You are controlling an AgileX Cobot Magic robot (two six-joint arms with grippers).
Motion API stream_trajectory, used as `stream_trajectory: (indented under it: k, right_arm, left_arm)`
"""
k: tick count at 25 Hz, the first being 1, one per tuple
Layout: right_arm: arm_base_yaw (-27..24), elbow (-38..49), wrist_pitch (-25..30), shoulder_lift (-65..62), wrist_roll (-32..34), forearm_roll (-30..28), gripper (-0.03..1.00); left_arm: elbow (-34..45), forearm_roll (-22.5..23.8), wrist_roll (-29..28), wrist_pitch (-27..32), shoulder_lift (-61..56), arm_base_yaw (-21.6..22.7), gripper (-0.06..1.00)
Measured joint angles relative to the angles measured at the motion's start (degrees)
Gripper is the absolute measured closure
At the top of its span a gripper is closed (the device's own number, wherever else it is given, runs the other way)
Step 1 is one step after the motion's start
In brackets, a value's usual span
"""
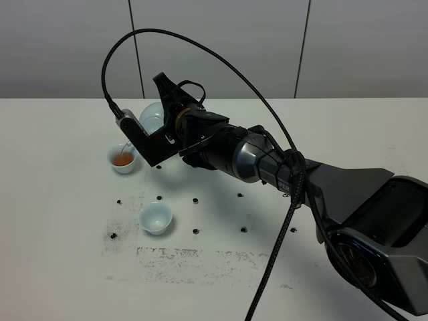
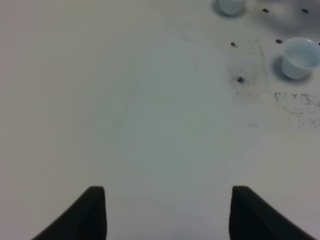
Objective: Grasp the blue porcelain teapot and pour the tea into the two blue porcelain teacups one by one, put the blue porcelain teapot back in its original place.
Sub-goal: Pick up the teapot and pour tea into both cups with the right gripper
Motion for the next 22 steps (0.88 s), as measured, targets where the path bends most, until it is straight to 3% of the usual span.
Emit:
stream_trajectory:
  k: [15, 22]
  right_arm:
    - [-0.02, 0.0, 0.0, 0.0, 0.26, 0.22, 0.93]
    - [-0.36, 0.0, 0.0, 0.0, 0.32, 5.99, 0.93]
  left_arm:
    - [0.0, 0.0, 0.0, 0.0, 0.0, 0.0, 0.44]
    - [0.0, 0.0, 0.0, 0.0, 0.0, 0.0, 0.44]
